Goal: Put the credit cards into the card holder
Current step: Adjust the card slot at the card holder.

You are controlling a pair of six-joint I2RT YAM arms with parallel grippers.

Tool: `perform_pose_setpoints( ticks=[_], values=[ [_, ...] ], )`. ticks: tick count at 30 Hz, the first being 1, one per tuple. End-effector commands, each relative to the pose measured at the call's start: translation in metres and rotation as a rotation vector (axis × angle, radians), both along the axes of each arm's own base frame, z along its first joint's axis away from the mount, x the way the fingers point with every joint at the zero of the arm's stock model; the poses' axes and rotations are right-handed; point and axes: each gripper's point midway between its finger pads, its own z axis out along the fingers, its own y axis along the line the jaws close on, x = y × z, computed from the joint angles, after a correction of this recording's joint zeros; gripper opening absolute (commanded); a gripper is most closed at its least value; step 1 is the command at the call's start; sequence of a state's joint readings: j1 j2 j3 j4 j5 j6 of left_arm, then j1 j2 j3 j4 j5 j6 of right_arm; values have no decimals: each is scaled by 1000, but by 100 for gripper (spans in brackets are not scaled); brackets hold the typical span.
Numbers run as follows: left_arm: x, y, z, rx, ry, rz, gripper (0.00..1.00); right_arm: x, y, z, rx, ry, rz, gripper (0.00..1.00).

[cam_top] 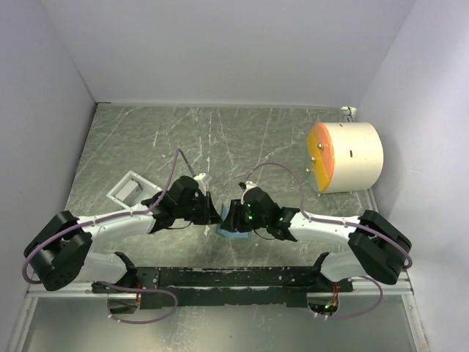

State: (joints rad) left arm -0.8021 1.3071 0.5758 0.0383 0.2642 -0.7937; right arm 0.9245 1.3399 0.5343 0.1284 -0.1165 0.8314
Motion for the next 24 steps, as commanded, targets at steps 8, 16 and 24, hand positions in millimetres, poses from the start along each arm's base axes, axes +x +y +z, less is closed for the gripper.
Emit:
perform_pose_setpoints(
  ticks=[8,16,24],
  values=[
    [4,-6,7,-23,-21,-3,7,4,-14,-7,-66,-11,-47,41],
    [8,1,4,23,-37,16,7,9,-34,-7,-167,-31,-102,43],
    [9,3,-1,38,-39,17,9,19,-61,6,-283,-63,-198,41]
  ],
)
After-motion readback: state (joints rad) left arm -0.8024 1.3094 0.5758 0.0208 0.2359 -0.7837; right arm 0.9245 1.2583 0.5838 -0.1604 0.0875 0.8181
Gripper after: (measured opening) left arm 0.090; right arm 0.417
